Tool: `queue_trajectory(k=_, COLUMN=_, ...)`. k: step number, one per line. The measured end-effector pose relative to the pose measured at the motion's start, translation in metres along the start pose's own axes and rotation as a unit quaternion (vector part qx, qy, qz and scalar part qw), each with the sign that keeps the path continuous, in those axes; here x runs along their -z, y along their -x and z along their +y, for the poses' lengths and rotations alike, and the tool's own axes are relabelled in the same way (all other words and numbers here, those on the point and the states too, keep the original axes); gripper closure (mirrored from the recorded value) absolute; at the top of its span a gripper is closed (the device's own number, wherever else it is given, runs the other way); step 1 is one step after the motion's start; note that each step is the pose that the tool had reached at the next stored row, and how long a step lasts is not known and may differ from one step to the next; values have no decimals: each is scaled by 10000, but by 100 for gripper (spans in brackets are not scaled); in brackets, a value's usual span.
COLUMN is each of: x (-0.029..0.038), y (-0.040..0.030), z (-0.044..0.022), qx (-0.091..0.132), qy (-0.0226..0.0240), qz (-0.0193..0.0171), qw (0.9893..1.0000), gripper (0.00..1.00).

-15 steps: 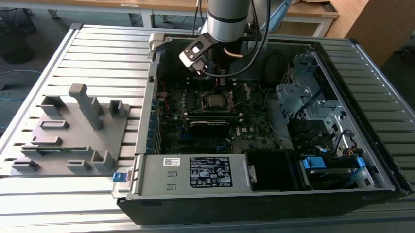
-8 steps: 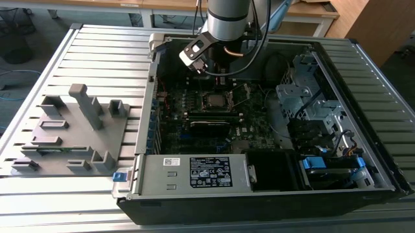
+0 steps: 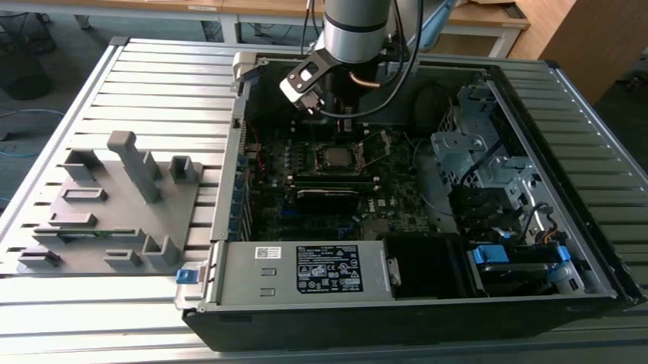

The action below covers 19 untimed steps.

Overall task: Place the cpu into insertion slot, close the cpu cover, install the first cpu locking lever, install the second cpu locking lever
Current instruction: 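Close the cpu cover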

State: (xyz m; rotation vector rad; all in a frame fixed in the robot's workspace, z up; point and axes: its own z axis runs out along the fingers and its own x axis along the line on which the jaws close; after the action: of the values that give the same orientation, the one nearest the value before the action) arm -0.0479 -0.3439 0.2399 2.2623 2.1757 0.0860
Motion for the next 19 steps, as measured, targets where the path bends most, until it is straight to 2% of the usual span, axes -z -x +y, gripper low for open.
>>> queue_trajectory(k=9, x=31, y=-1, z=1, qx=0, qy=0, qz=0, qw=10000, gripper=90)
queue_trajectory(k=19, x=106, y=-4, z=4, qx=0, qy=0, qz=0, qw=10000, gripper=90)
